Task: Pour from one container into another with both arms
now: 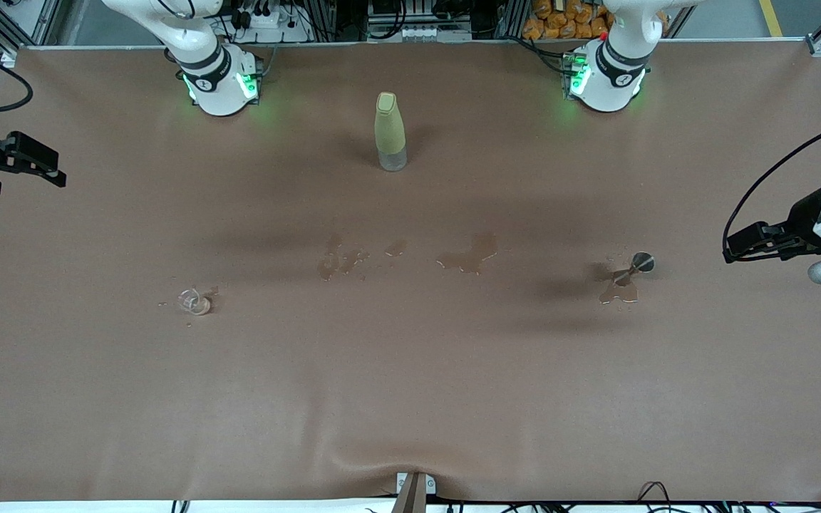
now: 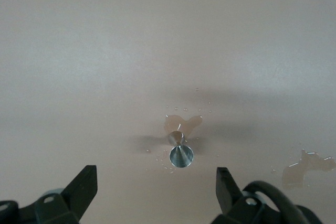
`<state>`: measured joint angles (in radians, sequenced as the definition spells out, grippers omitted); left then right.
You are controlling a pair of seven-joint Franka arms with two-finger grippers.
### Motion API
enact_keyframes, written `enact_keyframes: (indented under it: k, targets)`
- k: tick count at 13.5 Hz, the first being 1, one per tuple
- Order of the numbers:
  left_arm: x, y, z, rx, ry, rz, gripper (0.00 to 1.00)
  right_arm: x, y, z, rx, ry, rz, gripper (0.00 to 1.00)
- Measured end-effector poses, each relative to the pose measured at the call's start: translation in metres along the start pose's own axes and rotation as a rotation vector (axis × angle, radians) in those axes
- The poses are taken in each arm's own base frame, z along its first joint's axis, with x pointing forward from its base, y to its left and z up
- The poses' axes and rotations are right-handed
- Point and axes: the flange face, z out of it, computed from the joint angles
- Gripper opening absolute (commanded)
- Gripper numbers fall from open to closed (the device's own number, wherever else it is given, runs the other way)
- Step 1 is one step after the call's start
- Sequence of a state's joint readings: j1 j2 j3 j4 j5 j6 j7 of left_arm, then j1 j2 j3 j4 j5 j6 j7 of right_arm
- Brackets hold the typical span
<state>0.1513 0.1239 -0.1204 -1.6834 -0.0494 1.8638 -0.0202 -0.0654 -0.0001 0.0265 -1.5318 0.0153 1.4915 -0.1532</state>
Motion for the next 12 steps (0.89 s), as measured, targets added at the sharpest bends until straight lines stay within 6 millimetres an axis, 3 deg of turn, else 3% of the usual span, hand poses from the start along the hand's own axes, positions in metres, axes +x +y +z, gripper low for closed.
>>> enact_keyframes:
  k: [12]
  targets:
    - [-0.0004,0.0007,0.0003,0.0,-0.003,0.001,1.0,0.0036,0.0009,0.0055,0.001,-0.008,0.001,1.0]
